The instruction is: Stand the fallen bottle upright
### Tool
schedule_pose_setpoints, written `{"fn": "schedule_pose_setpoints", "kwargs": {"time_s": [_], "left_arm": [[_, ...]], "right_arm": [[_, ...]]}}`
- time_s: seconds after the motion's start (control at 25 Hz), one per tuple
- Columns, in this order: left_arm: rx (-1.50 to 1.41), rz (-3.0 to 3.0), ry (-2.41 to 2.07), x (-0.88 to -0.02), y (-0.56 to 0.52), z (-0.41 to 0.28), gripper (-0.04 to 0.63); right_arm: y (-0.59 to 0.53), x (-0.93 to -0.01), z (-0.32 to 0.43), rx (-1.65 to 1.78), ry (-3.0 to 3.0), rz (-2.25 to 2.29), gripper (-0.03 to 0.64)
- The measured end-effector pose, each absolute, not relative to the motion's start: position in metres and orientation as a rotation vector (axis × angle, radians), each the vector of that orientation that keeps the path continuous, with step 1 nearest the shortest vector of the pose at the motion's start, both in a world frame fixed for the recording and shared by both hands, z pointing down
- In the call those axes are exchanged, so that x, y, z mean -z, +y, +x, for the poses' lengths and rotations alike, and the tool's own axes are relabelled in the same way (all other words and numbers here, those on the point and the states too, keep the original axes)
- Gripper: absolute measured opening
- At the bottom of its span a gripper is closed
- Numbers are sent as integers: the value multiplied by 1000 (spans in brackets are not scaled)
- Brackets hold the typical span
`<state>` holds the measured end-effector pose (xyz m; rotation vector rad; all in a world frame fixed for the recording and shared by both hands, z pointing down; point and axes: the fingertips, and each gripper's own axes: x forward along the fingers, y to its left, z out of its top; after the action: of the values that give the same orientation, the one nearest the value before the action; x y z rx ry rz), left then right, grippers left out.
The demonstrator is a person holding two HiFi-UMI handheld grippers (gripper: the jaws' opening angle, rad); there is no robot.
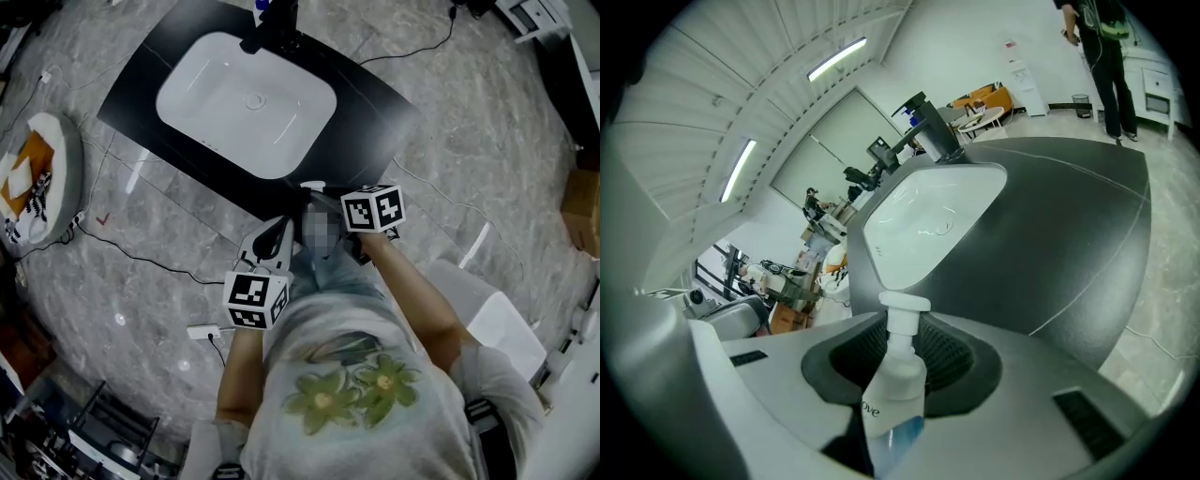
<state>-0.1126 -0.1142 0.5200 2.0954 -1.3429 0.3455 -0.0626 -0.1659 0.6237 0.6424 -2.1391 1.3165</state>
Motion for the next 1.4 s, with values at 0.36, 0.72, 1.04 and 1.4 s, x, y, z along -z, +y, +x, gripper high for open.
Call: {"fn": "schedule_pose_setpoints", "kwargs": {"time_s": [0.36,0.72,1.04,1.4], "left_arm": [[-344,2109,-1347,-514,-110,-112,18],[-347,2125,-1349,-508,-104,-109,18],[-351,2138,-1349,-502,-97,-106,18],[-358,2164,-1338,-497,-85,-101,18]], "right_arm": [[-163,-616,-61,-1259,-2162,654,126],[-168,-604,-60,-1213,-2197,676,124],[-163,-594,-60,-1164,-2241,670,125],[-155,-582,-59,-1105,-2292,680,125]]}}
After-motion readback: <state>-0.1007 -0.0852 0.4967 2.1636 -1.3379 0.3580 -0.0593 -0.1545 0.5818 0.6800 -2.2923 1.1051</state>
